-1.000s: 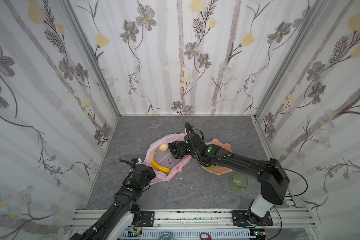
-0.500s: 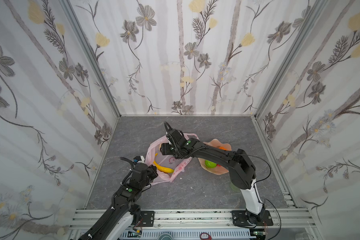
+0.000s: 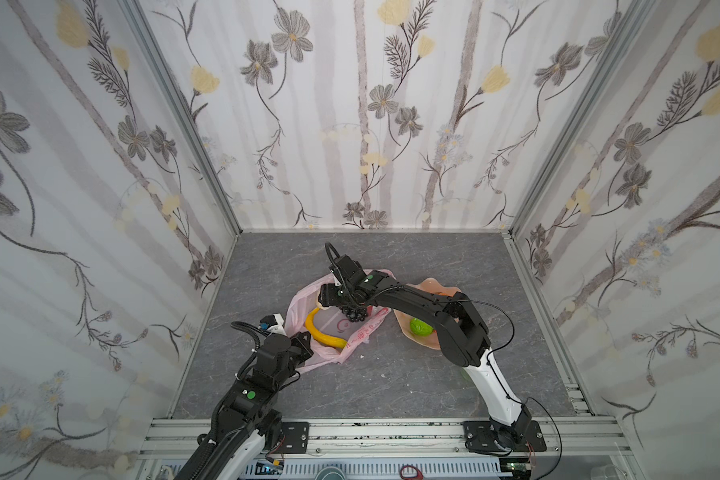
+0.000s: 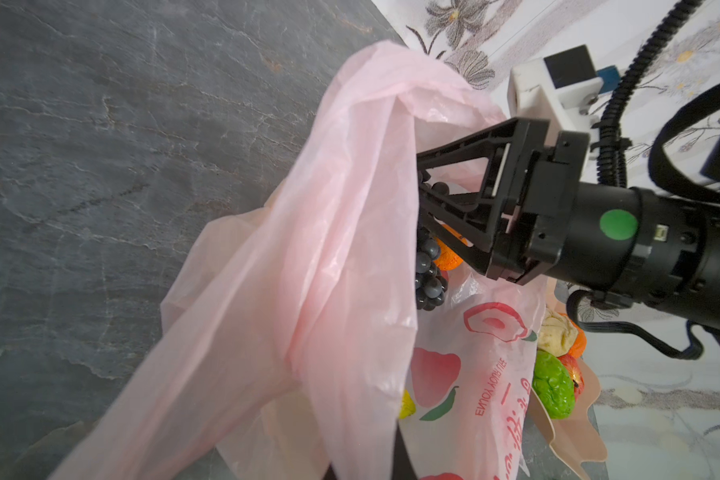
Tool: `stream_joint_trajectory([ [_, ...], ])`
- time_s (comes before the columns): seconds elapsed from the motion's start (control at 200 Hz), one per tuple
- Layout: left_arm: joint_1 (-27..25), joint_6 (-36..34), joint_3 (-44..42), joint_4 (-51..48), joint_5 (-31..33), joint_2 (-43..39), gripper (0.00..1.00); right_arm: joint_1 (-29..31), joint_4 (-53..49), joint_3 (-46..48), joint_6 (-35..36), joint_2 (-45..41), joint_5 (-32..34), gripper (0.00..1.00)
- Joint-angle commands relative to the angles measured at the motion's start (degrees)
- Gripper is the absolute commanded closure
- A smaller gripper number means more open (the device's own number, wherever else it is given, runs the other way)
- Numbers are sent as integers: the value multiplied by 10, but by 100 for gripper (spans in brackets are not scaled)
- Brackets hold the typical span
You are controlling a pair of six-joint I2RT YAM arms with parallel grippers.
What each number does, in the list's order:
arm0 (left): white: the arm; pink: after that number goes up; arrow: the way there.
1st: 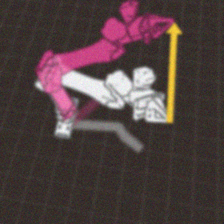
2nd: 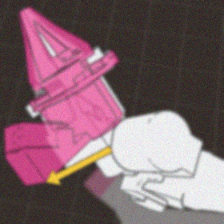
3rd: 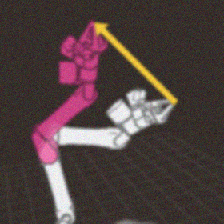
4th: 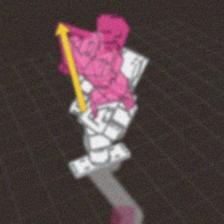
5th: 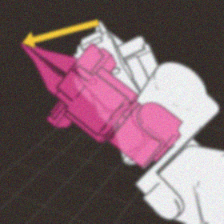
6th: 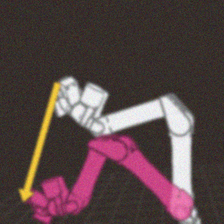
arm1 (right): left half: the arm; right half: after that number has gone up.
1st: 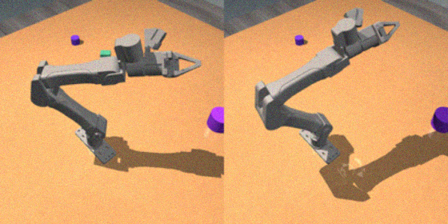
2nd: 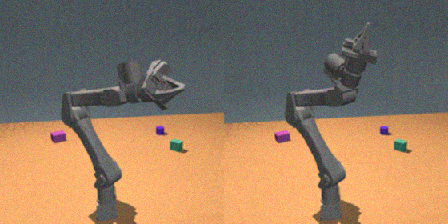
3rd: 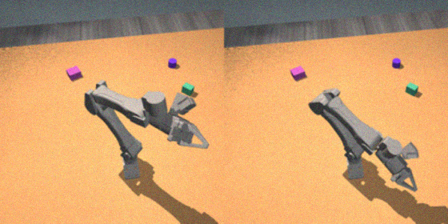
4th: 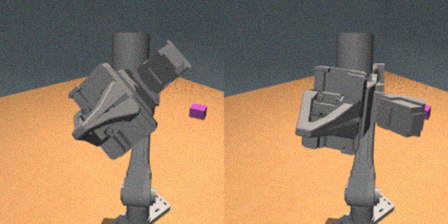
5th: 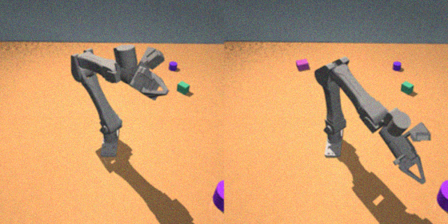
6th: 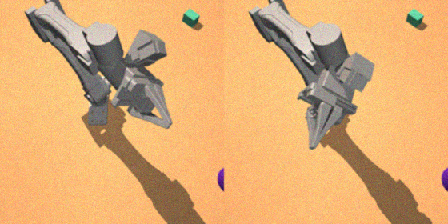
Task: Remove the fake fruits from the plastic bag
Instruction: 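Reach the right gripper into the bag and grasp the cream pear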
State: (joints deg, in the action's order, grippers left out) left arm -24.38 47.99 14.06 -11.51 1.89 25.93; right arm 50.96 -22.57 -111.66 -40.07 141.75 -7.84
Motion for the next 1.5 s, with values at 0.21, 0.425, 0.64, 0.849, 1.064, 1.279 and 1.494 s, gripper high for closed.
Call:
stream_joint_trajectory([
  [0.21, -1, 11, -19, -5, 38, -33, 100, -11, 13, -40, -5, 33, -24, 30],
  [0.425, -1, 14, -23, -6, 38, -39, 100, -17, 14, -54, -10, 48, -13, 30],
  [0.64, -1, 14, -22, -8, 41, -41, 100, -19, 5, -66, -3, 58, 8, 29],
  [0.849, -1, 16, -23, -9, 39, -42, 100, -22, 5, -80, -3, 78, 2, 25],
  [1.064, -1, 16, -24, -9, 33, -39, 100, -32, 14, -94, -6, 96, -15, 19],
  [1.279, -1, 18, -24, -8, 34, -33, 100, -34, 25, -97, -12, 113, -36, 21],
  [1.494, -1, 23, -24, -7, 31, -7, 99, -34, 22, -97, -12, 108, -44, 28],
])
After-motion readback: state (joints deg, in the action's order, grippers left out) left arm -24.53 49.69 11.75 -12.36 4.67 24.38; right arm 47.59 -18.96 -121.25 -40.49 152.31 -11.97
